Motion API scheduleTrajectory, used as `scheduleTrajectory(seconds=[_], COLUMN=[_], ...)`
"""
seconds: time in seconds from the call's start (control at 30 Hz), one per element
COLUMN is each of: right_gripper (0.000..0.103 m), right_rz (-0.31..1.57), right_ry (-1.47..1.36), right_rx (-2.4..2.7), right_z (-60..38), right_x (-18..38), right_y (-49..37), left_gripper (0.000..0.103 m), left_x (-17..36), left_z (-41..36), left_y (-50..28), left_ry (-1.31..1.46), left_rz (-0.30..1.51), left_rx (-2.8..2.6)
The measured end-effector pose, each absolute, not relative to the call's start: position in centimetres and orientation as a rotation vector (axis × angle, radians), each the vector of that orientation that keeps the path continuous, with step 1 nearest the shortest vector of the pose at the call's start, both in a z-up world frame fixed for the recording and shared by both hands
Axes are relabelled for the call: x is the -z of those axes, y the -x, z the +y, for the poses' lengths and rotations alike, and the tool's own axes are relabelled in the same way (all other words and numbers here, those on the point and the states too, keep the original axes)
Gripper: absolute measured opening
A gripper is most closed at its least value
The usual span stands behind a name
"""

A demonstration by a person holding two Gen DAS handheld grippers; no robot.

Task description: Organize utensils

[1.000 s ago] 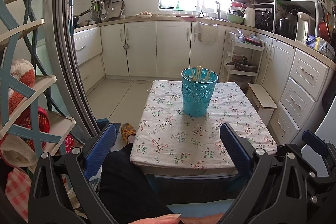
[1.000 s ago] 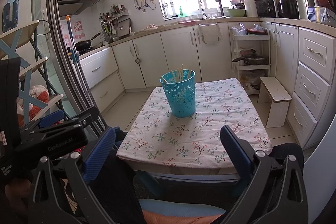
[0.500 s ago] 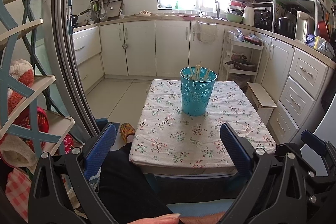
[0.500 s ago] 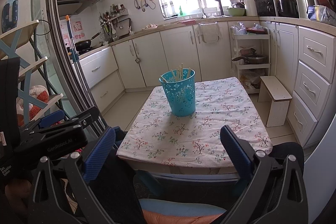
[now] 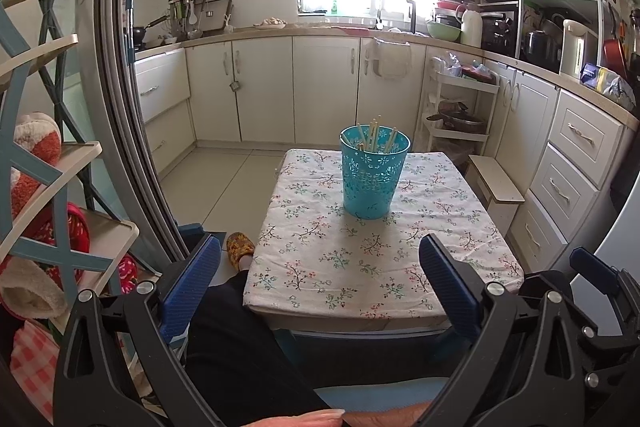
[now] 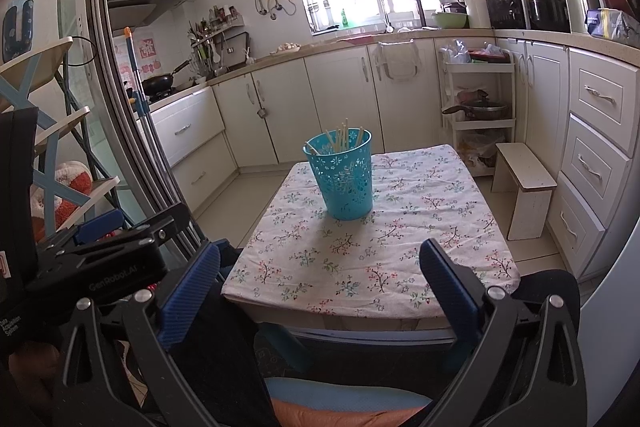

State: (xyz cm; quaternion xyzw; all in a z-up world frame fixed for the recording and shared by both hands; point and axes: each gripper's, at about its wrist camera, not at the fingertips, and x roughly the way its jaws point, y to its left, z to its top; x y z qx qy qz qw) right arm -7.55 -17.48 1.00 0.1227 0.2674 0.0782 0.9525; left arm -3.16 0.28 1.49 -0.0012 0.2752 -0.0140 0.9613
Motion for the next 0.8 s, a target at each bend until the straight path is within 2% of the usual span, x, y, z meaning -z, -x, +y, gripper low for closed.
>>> scheduleTrajectory(seconds=[0.8], right_gripper=[0.096], right_rz=[0.571], right_ry=[-0.261], right_rx=[-0.16], right_z=[-17.82], right_x=[-0.55], right_y=[6.82], left_gripper=[0.096], left_x=[-0.99], left_z=[0.02], left_y=[3.03], left_ry=[0.038], left_rz=[0.561], left_rx=[0.119])
